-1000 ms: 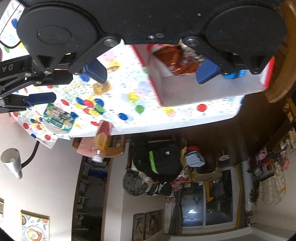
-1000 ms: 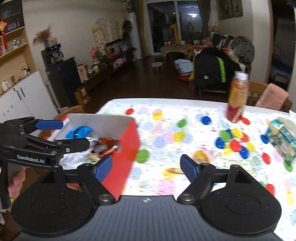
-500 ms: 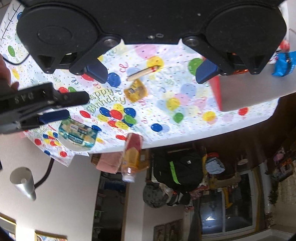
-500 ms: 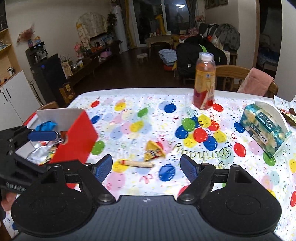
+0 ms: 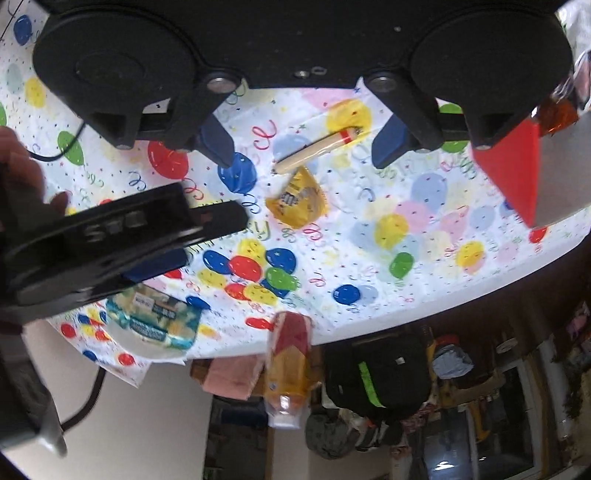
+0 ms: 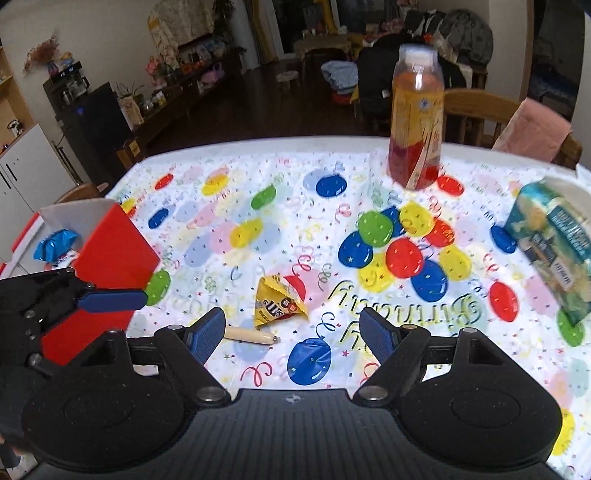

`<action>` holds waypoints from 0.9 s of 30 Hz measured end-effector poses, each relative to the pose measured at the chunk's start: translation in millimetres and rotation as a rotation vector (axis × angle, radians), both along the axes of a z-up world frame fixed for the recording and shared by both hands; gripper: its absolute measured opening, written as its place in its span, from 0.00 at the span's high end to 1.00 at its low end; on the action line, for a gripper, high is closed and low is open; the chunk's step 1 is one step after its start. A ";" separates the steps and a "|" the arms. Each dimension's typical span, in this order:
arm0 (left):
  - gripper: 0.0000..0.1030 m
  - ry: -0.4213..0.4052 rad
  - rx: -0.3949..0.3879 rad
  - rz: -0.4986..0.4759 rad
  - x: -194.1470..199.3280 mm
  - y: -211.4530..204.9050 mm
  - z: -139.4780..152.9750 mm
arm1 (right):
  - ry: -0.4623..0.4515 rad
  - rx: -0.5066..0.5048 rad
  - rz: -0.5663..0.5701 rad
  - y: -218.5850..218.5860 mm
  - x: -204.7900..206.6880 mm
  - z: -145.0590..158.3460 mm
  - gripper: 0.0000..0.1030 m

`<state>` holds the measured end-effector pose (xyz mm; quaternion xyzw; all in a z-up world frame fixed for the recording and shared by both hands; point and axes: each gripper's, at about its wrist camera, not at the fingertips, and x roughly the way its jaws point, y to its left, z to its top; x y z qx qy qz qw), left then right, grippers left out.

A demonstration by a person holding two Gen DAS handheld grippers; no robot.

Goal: Organize snacks
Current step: 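Grasp the yellow M&M bag with the right tool while the left tool grasps the wooden stick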

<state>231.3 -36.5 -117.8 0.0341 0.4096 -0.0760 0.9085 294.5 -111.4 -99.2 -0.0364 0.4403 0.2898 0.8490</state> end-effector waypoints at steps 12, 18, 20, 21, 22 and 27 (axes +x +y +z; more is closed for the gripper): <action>0.40 0.098 0.046 -0.018 36.5 -7.7 -32.8 | 0.118 0.012 0.053 32.0 43.4 -43.2 0.37; 0.46 0.139 0.078 -0.048 48.1 -10.6 -45.0 | 0.135 0.024 0.037 36.9 53.3 -56.3 0.48; 0.48 0.150 0.077 -0.059 50.9 -11.5 -47.7 | 0.139 0.036 0.029 37.3 56.0 -58.3 0.52; 0.51 0.155 0.076 -0.067 52.5 -12.0 -48.9 | 0.142 0.044 0.028 37.3 57.1 -59.1 0.54; 0.52 0.160 0.078 -0.073 54.1 -12.6 -50.1 | 0.146 0.053 0.026 37.3 58.3 -59.7 0.58; 0.56 0.191 0.088 -0.100 62.4 -12.6 -56.5 | 0.141 0.069 0.003 36.0 61.2 -59.7 0.66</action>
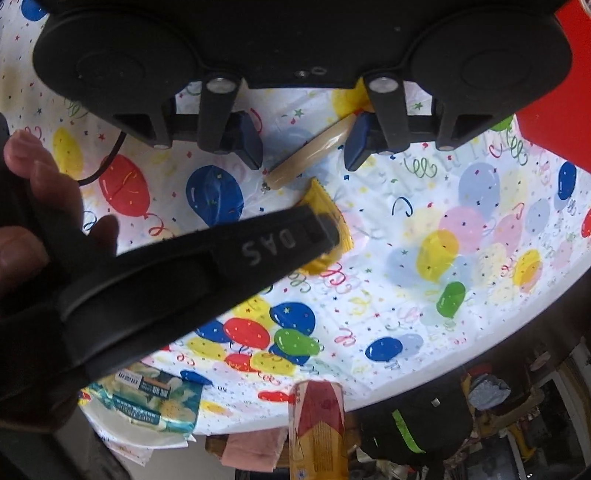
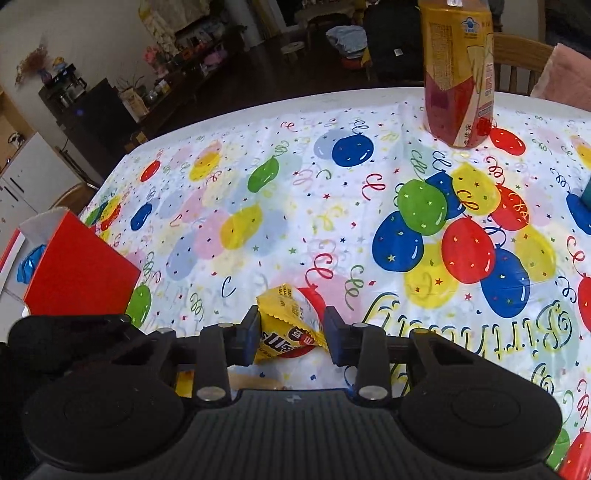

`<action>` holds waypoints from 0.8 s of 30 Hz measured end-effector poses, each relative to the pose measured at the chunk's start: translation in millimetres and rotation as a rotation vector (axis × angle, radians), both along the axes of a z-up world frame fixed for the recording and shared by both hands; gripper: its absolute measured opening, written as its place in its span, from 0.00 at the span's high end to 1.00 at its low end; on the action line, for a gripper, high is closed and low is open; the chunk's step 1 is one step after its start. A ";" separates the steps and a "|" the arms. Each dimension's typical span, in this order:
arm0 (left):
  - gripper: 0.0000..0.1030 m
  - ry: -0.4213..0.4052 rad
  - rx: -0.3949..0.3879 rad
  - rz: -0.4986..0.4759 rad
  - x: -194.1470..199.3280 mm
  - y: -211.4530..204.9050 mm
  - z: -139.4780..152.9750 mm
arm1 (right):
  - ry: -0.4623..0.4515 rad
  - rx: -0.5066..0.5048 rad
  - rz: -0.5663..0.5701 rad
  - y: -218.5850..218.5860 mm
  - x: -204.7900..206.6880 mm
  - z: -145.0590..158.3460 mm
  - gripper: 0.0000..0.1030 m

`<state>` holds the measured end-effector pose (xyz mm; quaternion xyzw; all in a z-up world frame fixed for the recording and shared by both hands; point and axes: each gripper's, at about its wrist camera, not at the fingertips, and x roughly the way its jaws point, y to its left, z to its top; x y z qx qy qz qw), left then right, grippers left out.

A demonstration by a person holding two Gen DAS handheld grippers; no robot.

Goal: Organize snacks
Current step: 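Grasp the yellow M&M bag with the right tool while the left tool grasps the wooden stick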

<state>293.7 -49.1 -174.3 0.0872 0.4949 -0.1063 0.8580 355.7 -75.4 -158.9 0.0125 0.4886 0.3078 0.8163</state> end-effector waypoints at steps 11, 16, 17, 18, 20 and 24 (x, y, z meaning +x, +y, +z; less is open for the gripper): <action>0.90 0.037 -0.018 -0.056 -11.0 -2.6 3.1 | 0.011 0.031 -0.039 -15.5 -0.4 1.1 0.67; 0.93 0.031 -0.044 -0.016 -19.9 -3.0 2.3 | -0.004 0.035 -0.026 -22.8 -13.3 7.6 0.67; 0.93 0.029 -0.048 -0.002 -20.8 -2.5 2.5 | -0.011 0.032 -0.023 -24.2 -16.8 9.4 0.68; 0.93 0.029 -0.053 0.013 -22.1 -1.9 2.8 | -0.020 0.024 -0.023 -25.7 -20.3 11.5 0.68; 0.93 0.027 -0.066 0.044 -25.5 0.0 4.4 | -0.026 0.018 -0.026 -29.6 -26.5 15.3 0.68; 0.93 0.019 -0.116 0.099 -34.9 7.1 11.9 | -0.035 0.011 -0.037 -39.4 -41.9 24.3 0.68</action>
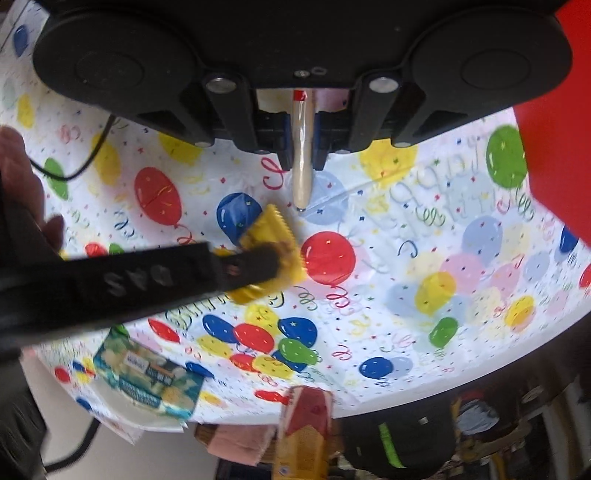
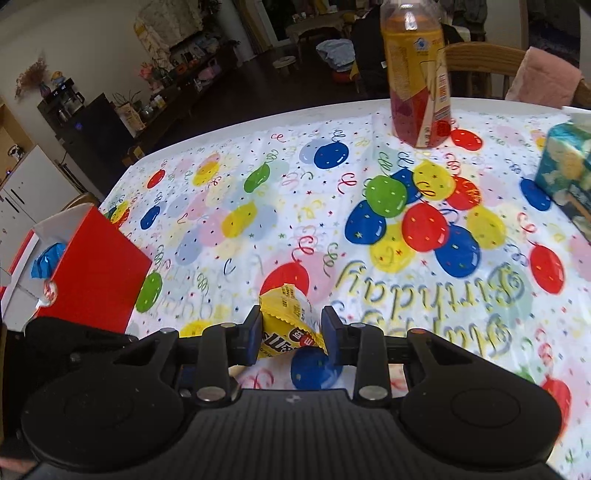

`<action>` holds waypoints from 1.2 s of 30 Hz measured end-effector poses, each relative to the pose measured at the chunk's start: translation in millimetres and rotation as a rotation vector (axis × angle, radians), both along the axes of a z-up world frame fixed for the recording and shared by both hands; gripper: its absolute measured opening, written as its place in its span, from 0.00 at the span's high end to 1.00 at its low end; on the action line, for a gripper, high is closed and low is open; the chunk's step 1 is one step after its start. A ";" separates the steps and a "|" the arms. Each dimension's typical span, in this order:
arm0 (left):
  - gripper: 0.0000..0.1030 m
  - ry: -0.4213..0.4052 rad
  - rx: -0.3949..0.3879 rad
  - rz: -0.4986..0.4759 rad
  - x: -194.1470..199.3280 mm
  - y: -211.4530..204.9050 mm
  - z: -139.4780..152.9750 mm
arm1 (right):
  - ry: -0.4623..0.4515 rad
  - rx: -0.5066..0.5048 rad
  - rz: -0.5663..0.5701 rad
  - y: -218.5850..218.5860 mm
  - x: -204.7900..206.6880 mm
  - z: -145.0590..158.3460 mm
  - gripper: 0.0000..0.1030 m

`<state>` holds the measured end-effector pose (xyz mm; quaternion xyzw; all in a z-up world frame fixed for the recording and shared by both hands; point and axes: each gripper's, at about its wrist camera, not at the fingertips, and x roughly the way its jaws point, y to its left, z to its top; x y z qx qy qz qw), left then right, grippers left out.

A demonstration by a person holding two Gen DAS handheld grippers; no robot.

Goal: Organize snacks
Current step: 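Grasp the yellow M&M bag with the right tool while the left tool grasps the wooden stick, then carry the M&M bag and wooden stick into the red box and release both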

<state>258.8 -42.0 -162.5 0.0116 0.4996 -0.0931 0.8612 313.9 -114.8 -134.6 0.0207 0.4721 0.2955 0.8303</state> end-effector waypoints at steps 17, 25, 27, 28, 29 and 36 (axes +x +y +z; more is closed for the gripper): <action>0.93 -0.109 -0.146 0.132 -45.4 25.7 64.9 | -0.100 -0.001 0.055 -2.9 -71.8 68.8 0.69; 0.93 -0.189 -0.152 0.185 -69.6 55.2 101.2 | -0.151 0.021 0.112 32.3 -92.7 99.2 0.69; 0.93 -0.209 -0.144 0.206 -76.7 66.2 109.3 | -0.164 0.029 0.131 45.8 -97.1 105.3 0.69; 0.93 -0.220 -0.140 0.217 -80.8 72.8 113.1 | -0.169 0.033 0.143 53.1 -99.4 108.1 0.69; 0.93 -0.229 -0.137 0.228 -85.0 79.9 116.5 | -0.173 0.036 0.154 60.6 -102.0 110.4 0.69; 0.93 -0.267 -0.107 0.324 -118.8 136.8 131.7 | -0.172 0.053 0.233 119.8 -118.8 116.5 0.69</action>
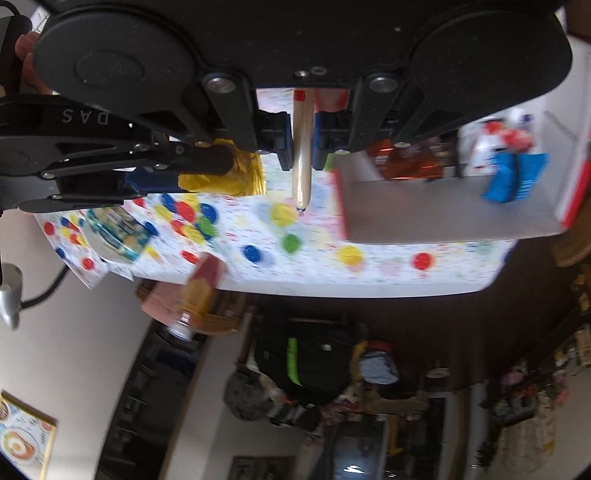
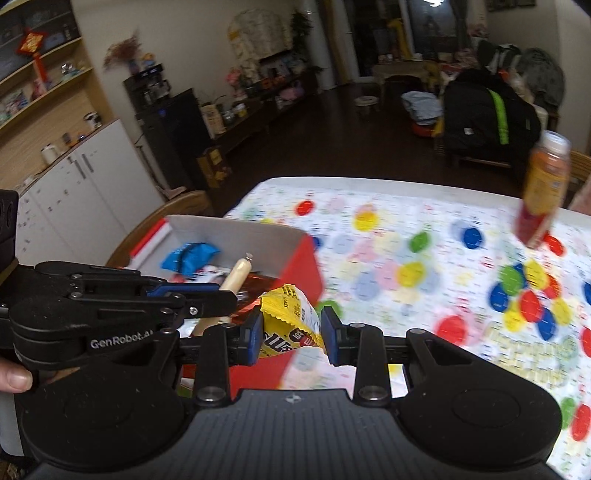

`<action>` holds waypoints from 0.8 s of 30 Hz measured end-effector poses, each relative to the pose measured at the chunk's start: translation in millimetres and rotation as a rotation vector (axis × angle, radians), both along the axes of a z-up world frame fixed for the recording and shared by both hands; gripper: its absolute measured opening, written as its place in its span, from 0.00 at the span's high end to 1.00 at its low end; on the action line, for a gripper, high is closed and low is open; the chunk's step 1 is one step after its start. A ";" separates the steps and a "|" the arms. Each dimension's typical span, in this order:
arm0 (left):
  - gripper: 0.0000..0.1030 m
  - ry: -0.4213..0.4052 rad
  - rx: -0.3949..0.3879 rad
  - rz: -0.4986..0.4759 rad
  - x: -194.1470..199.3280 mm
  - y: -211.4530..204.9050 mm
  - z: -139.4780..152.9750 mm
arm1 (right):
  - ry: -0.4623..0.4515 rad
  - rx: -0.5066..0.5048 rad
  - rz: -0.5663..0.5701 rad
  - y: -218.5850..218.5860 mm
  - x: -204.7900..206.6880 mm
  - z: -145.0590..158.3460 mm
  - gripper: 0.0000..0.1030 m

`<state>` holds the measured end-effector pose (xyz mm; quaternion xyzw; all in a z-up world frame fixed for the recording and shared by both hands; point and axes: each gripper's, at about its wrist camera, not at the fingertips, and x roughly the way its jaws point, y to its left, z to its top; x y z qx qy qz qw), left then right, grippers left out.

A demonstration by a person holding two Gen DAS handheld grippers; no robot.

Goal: Organize snacks
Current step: 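Carry the M&M bag and wooden stick into the red box and release both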

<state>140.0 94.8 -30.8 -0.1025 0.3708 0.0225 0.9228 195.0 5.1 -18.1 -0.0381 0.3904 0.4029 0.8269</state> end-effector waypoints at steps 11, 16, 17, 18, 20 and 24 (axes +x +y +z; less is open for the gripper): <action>0.93 0.056 0.043 0.151 -37.9 94.6 -15.0 | 0.012 -0.042 0.060 92.7 -14.6 -15.5 0.69; 0.93 0.109 0.062 0.186 -38.9 124.2 -32.6 | 0.032 -0.089 0.048 117.2 -12.7 -33.5 0.69; 0.93 0.116 0.067 0.190 -38.5 129.1 -36.0 | 0.039 -0.095 0.045 119.6 -12.1 -37.3 0.69; 0.93 0.123 0.073 0.193 -37.3 132.9 -38.9 | 0.043 -0.101 0.041 122.4 -12.6 -40.5 0.69; 0.93 0.137 0.076 0.195 -35.1 139.4 -43.9 | 0.046 -0.111 0.038 129.0 -12.4 -46.3 0.69; 0.93 0.159 0.093 0.179 -30.6 146.2 -51.9 | 0.045 -0.134 0.034 135.8 -12.0 -53.2 0.69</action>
